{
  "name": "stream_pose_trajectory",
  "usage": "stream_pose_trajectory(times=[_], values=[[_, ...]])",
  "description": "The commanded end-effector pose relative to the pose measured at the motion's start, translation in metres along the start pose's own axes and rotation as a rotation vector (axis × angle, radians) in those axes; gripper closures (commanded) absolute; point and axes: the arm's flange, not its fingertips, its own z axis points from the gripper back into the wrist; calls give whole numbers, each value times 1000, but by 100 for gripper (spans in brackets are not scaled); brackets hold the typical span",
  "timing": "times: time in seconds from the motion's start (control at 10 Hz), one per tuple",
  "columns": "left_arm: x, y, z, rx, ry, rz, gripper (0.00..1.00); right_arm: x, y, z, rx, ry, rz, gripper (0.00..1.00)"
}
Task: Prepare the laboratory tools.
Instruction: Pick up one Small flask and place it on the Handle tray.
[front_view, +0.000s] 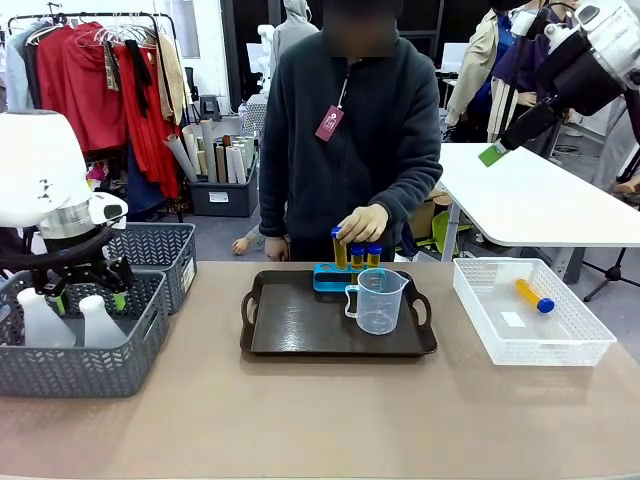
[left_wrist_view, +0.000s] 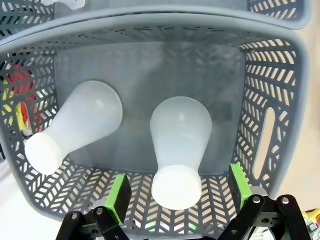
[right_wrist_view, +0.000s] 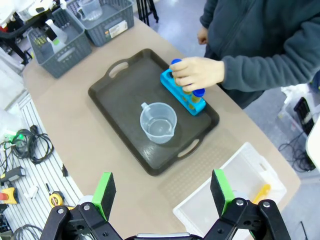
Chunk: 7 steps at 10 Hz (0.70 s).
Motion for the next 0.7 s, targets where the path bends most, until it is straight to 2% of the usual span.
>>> stream_pose_trajectory(times=[0.0,0.1,0.6], values=[[0,6,-7,-23,-20,-36,0,1,-1,1,11,-14,10,0],[1,5,-10,-22,-20,-46,3,1,-1,1,11,-14,10,0],[6,5,-14,-9,-15,-56,99,1,-1,1,11,-14,10,0]])
